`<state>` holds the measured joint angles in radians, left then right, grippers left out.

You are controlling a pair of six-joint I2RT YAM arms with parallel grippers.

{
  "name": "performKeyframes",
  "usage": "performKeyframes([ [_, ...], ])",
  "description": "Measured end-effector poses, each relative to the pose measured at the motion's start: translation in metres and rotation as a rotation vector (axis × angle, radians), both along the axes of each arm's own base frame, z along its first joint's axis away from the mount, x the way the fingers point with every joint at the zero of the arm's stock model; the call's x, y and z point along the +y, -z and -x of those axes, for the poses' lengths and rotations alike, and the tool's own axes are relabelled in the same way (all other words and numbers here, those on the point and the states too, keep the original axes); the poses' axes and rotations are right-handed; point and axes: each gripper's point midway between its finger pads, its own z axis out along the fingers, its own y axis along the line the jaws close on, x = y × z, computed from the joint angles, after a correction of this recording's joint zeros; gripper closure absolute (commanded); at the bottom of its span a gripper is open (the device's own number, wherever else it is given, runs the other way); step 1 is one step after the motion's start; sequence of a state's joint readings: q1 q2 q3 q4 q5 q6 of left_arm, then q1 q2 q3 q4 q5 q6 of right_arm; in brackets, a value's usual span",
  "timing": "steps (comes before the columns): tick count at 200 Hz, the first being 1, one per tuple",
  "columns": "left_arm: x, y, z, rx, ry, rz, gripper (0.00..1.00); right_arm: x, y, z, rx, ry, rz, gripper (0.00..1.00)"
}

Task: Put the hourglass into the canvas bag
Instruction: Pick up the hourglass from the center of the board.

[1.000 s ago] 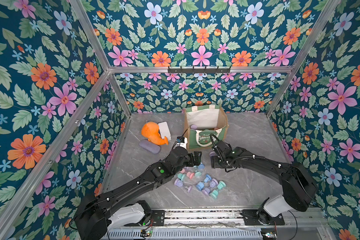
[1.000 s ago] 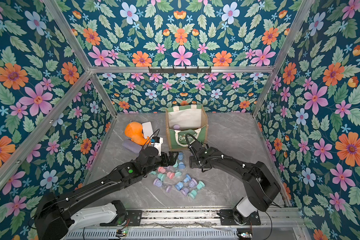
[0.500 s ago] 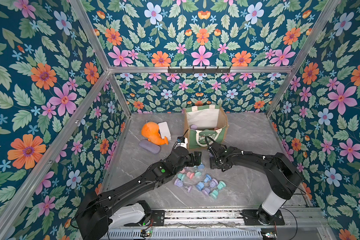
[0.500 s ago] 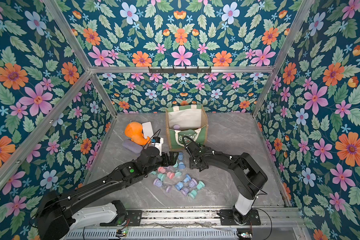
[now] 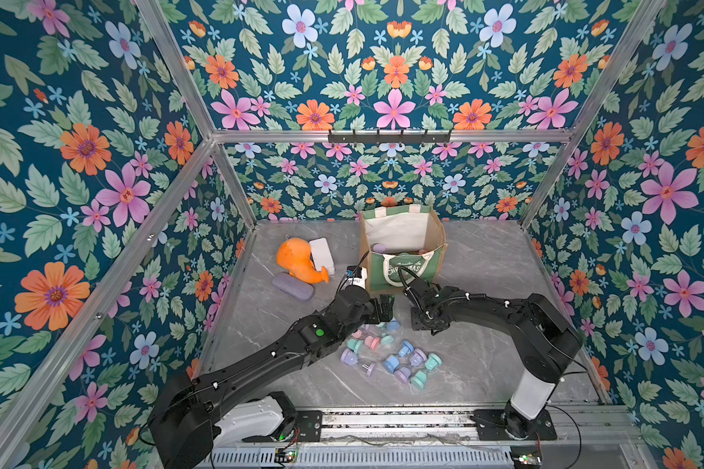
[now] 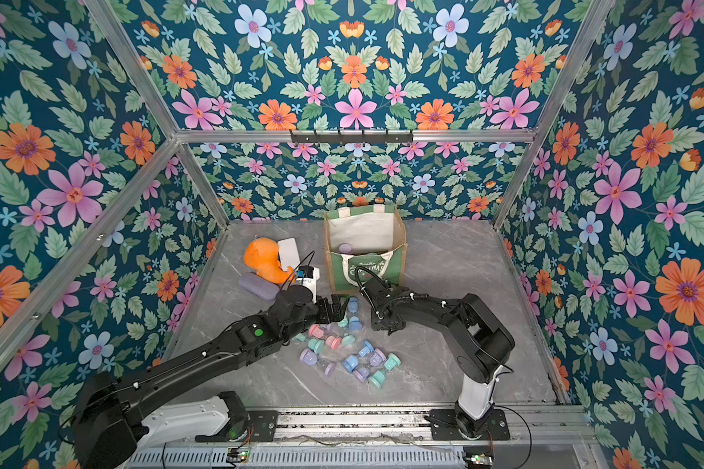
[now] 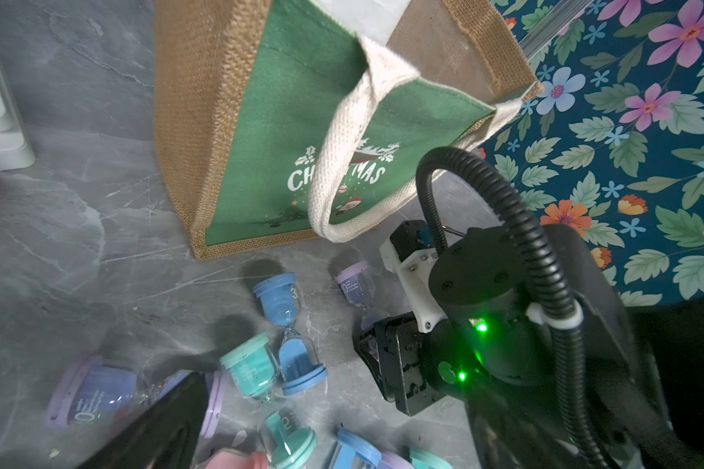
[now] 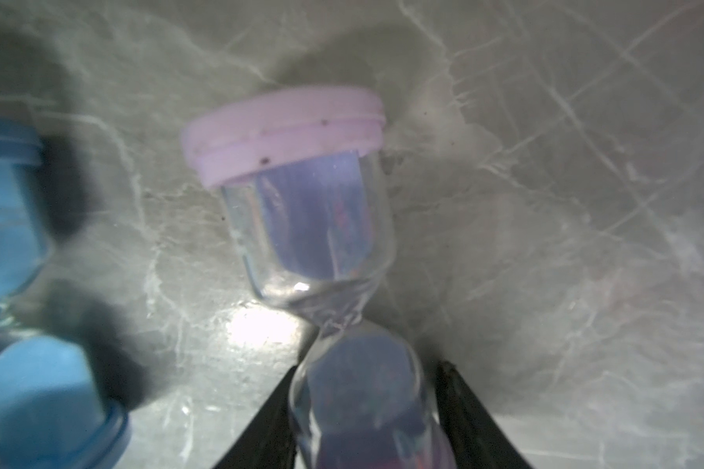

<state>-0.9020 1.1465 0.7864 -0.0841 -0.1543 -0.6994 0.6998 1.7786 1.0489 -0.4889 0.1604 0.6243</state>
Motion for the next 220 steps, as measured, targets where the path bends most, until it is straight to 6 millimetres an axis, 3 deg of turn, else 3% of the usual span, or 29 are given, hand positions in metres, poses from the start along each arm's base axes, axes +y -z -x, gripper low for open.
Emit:
performKeyframes([
  [63,-0.001,-0.002,-0.001,-0.002,0.001,0.000,0.00,0.000,-0.003,0.001,-0.005,-0.001,-0.011,0.62],
  [120,-0.001,-0.006,-0.001,-0.012,0.003,0.003,0.00,0.000,-0.024,0.007,-0.025,-0.006,-0.061,0.63],
  [172,-0.002,-0.016,-0.002,-0.029,0.012,-0.007,0.00,-0.004,-0.076,0.014,-0.109,0.010,-0.169,0.65],
  [220,-0.003,-0.035,-0.006,-0.073,0.023,-0.017,0.00,-0.014,-0.148,0.018,-0.240,0.025,-0.278,0.66],
])
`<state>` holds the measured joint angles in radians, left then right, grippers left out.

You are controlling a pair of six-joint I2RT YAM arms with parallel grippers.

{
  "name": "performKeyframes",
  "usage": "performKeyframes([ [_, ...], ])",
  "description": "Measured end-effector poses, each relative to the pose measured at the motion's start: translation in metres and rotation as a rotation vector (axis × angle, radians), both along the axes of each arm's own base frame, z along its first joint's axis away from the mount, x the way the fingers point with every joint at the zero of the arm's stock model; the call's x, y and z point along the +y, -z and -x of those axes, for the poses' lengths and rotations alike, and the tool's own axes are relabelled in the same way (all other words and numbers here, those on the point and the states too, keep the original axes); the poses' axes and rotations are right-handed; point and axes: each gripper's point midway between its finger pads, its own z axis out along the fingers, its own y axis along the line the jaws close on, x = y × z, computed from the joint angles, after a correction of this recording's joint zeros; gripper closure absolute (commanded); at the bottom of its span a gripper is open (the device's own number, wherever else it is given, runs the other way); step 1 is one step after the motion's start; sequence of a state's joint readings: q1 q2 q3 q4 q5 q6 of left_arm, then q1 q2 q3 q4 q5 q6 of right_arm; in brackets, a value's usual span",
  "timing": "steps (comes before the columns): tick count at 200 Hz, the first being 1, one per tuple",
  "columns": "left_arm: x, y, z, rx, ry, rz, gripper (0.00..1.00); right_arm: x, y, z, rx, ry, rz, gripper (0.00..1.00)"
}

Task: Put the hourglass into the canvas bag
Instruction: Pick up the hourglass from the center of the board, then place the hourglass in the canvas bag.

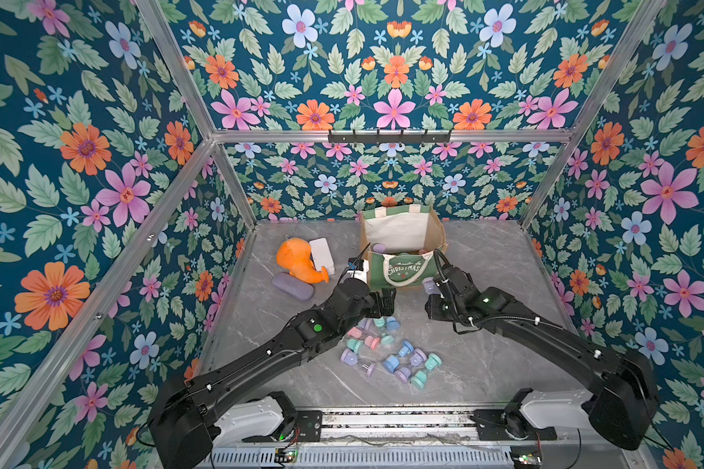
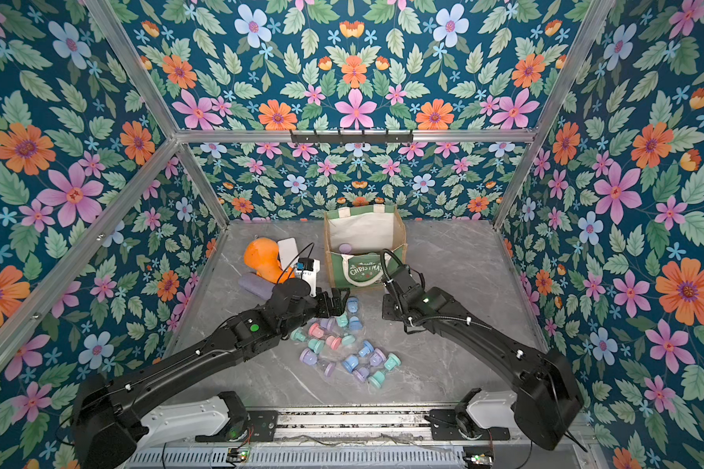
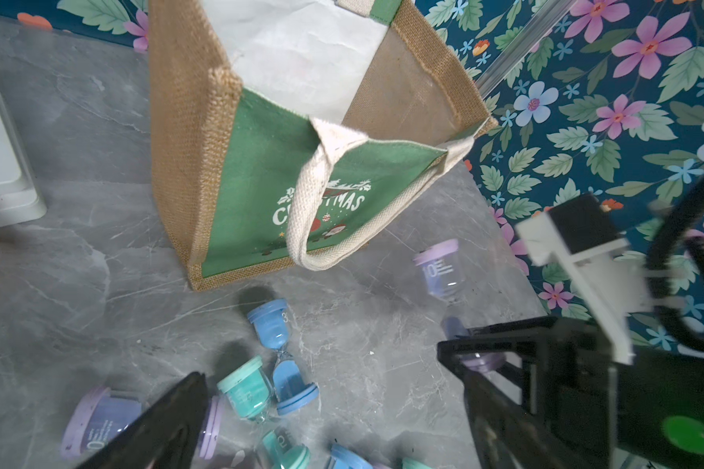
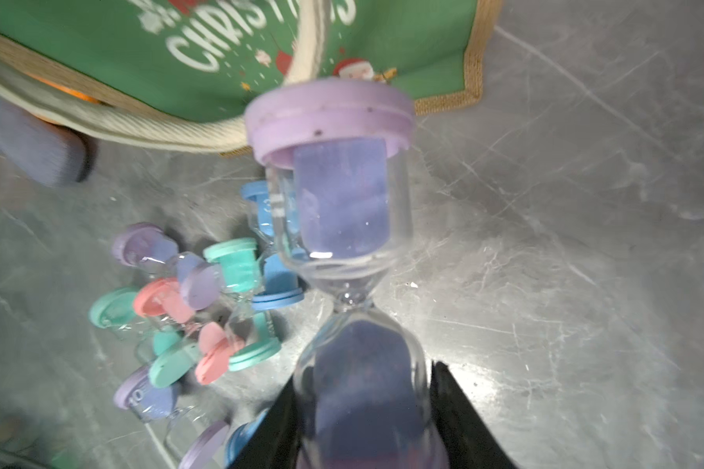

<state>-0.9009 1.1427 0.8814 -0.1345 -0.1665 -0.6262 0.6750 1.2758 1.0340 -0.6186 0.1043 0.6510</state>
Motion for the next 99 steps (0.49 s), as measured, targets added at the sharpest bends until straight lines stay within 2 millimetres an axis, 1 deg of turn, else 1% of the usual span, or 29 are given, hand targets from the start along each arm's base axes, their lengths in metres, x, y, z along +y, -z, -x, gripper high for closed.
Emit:
performKeyframes([
  [27,-0.001,-0.016,-0.004,-0.033,0.001,0.008,0.00,-0.003,-0.046,-0.003,-0.081,0.003,-0.057,0.66],
  [62,0.002,-0.034,-0.011,-0.073,-0.005,0.006,0.00,-0.001,-0.097,-0.013,-0.169,-0.018,-0.083,0.66],
  [84,0.006,-0.046,-0.017,-0.098,-0.017,0.003,0.00,0.005,-0.125,-0.024,-0.216,-0.038,-0.091,0.66],
  [99,0.010,-0.052,-0.023,-0.108,-0.032,0.008,0.00,0.009,-0.138,-0.034,-0.242,-0.047,-0.090,0.67],
])
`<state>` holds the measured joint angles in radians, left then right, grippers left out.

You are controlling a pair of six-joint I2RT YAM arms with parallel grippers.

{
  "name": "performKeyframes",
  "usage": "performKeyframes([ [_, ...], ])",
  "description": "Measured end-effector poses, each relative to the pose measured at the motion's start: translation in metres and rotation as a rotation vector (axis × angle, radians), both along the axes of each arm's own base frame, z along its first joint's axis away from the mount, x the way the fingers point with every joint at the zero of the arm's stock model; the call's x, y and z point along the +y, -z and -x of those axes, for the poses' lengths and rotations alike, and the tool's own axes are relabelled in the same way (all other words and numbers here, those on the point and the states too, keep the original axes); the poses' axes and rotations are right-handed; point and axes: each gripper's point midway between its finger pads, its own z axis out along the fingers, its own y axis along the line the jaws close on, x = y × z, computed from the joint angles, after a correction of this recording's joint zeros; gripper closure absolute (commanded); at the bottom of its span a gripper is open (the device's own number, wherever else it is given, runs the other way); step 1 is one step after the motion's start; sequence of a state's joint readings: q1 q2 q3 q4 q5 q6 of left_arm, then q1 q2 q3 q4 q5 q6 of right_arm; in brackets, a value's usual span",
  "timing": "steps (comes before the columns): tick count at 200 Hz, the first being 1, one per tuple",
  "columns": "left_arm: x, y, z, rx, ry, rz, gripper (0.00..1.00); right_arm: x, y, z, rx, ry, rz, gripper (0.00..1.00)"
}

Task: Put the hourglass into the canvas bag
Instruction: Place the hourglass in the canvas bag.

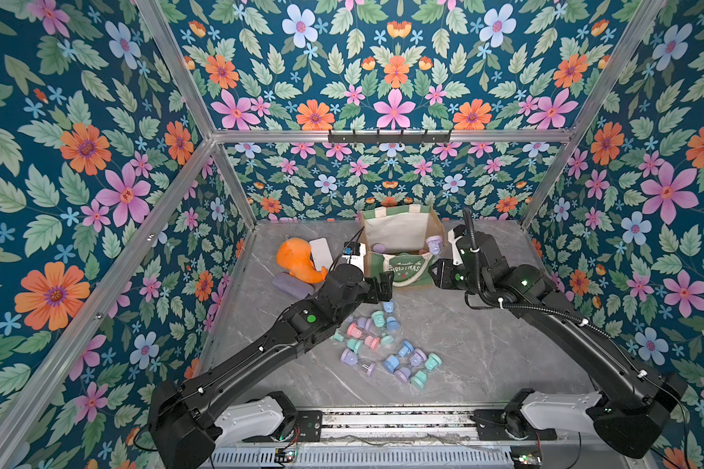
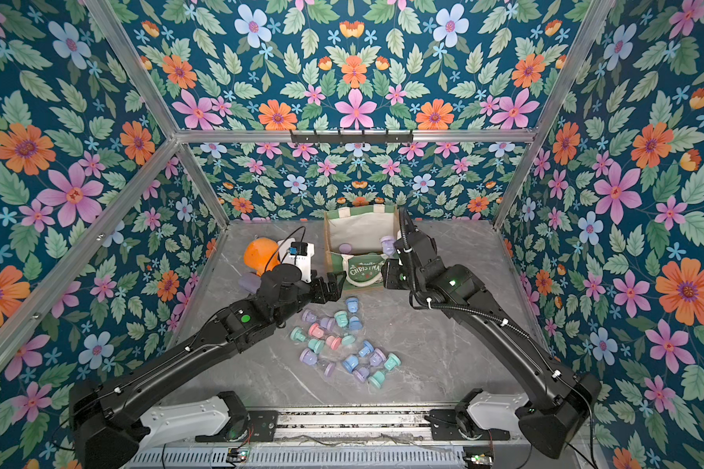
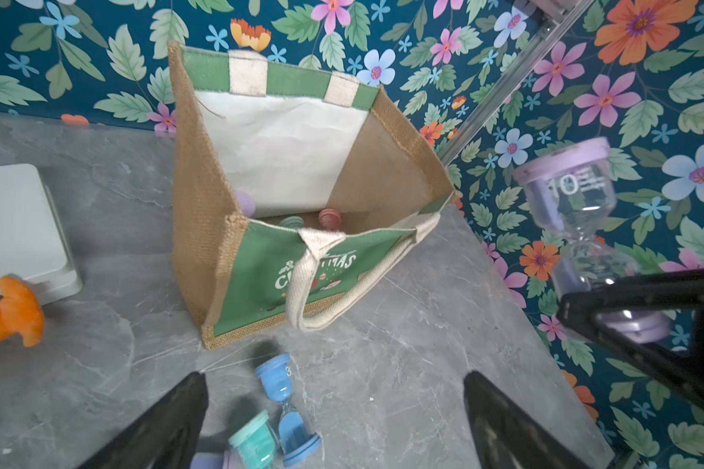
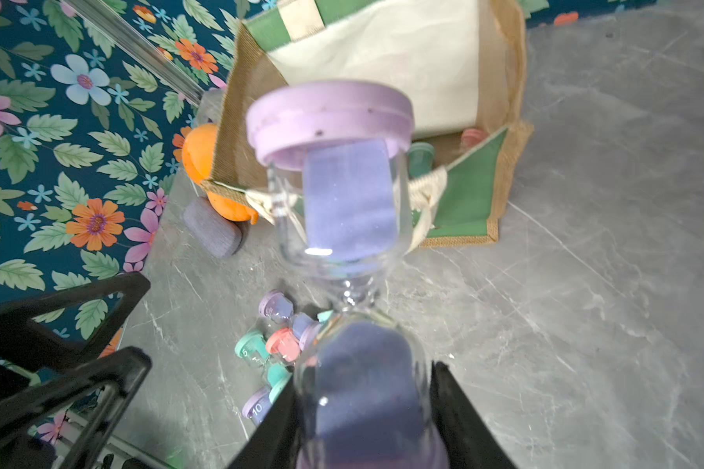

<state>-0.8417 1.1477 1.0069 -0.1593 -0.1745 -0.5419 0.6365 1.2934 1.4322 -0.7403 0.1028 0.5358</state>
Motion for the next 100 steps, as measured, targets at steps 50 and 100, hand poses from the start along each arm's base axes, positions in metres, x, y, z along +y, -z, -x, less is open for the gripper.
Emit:
performKeyframes([
  [50,0.014,-0.002,-0.021,0.004,-0.032,-0.009,0.00,0.020,-0.008,-0.048,0.000,-0.018,0.011,0.68],
  [100,0.023,0.009,-0.044,0.043,-0.041,-0.009,0.00,0.034,0.013,-0.106,0.037,-0.008,0.032,0.68],
])
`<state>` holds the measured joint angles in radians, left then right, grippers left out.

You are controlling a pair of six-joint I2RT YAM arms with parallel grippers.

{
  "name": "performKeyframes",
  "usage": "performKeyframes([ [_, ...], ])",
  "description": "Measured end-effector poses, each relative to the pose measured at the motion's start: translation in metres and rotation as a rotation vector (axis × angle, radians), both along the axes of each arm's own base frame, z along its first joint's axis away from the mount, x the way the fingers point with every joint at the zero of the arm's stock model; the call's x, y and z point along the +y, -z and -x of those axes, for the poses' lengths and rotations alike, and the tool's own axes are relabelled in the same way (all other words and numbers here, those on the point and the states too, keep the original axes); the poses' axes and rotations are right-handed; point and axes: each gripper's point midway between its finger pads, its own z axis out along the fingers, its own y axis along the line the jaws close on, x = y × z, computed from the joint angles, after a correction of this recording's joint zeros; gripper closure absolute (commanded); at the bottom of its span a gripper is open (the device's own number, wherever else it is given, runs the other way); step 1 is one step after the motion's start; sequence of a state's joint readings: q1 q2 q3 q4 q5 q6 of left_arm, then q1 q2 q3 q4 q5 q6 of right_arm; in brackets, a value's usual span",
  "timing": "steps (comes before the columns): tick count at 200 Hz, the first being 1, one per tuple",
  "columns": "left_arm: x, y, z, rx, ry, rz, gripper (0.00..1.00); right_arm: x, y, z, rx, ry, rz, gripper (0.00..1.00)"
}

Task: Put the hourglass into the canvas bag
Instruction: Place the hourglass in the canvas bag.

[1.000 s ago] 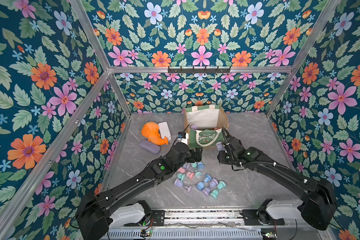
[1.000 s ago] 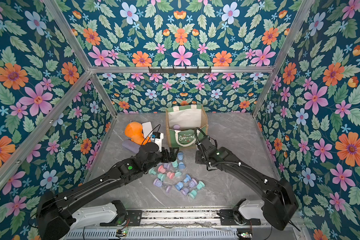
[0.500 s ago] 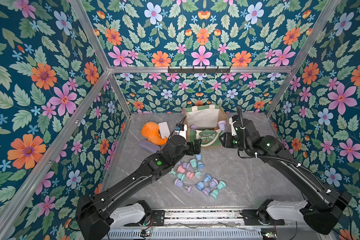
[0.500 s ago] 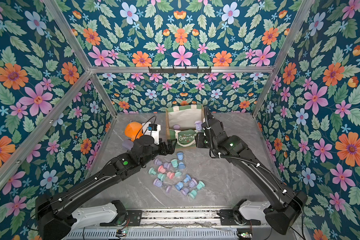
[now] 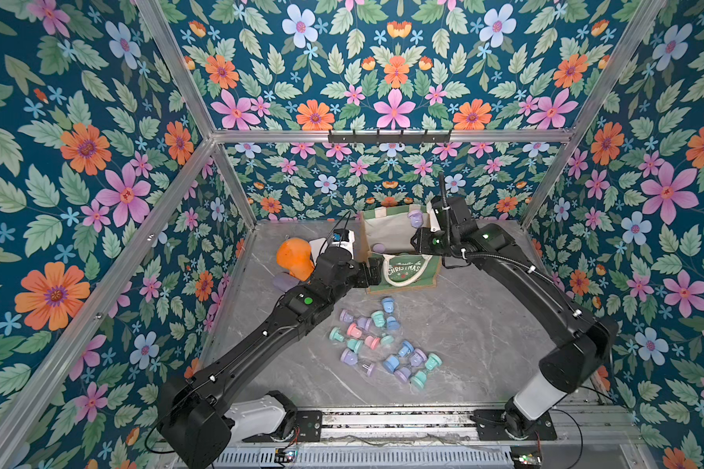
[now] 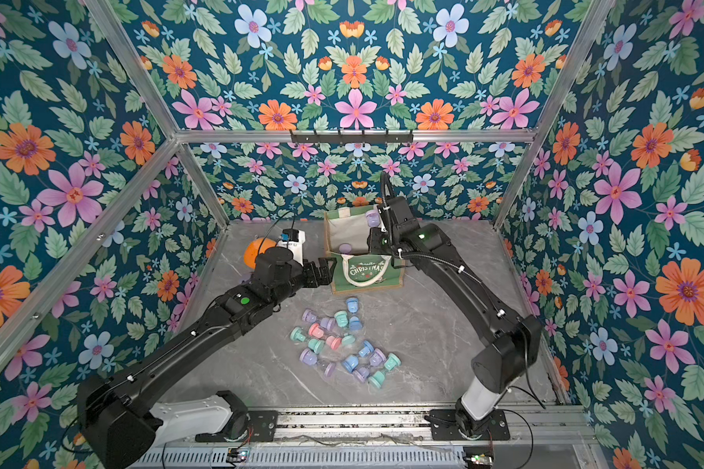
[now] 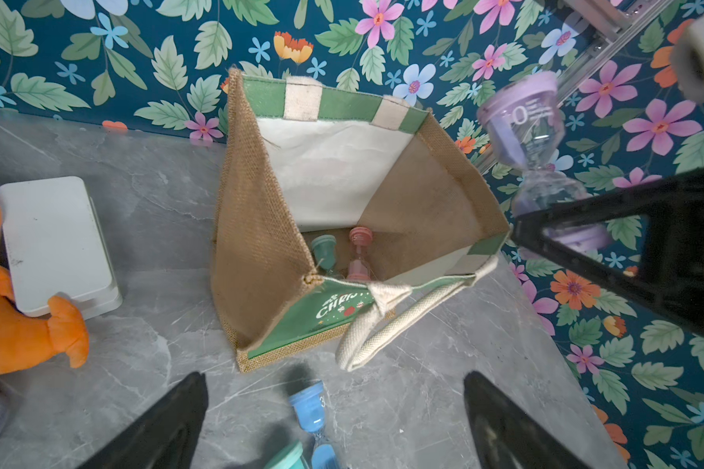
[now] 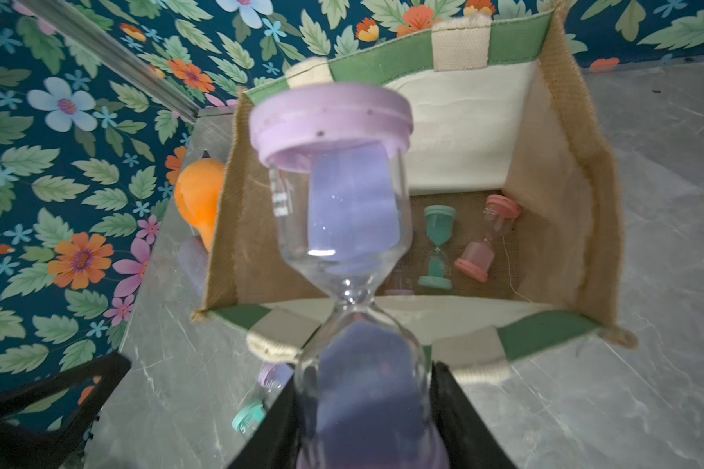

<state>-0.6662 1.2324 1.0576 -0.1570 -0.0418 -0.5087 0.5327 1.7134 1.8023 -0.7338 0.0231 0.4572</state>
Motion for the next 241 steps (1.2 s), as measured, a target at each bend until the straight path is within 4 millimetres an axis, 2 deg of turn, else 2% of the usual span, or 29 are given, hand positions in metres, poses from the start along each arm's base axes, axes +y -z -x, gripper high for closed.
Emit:
performKeyframes([
  [21,0.000,0.005,-0.010,0.011,0.002,-0.010,0.00,0.003,0.025,-0.023,0.052,0.007,0.021,0.69],
  [55,-0.006,0.010,-0.020,0.029,0.025,-0.003,0.00,0.007,0.046,-0.061,0.078,0.022,0.046,0.71],
  [109,-0.009,0.019,-0.033,0.046,0.037,0.009,0.00,0.010,0.085,-0.095,0.142,0.031,0.093,0.71],
  [153,-0.010,0.024,-0.036,0.048,0.039,0.013,0.00,0.010,0.123,-0.099,0.213,0.034,0.134,0.71],
  [241,-0.014,0.026,-0.037,0.055,0.049,0.039,0.00,0.005,0.181,-0.095,0.317,0.039,0.198,0.67],
])
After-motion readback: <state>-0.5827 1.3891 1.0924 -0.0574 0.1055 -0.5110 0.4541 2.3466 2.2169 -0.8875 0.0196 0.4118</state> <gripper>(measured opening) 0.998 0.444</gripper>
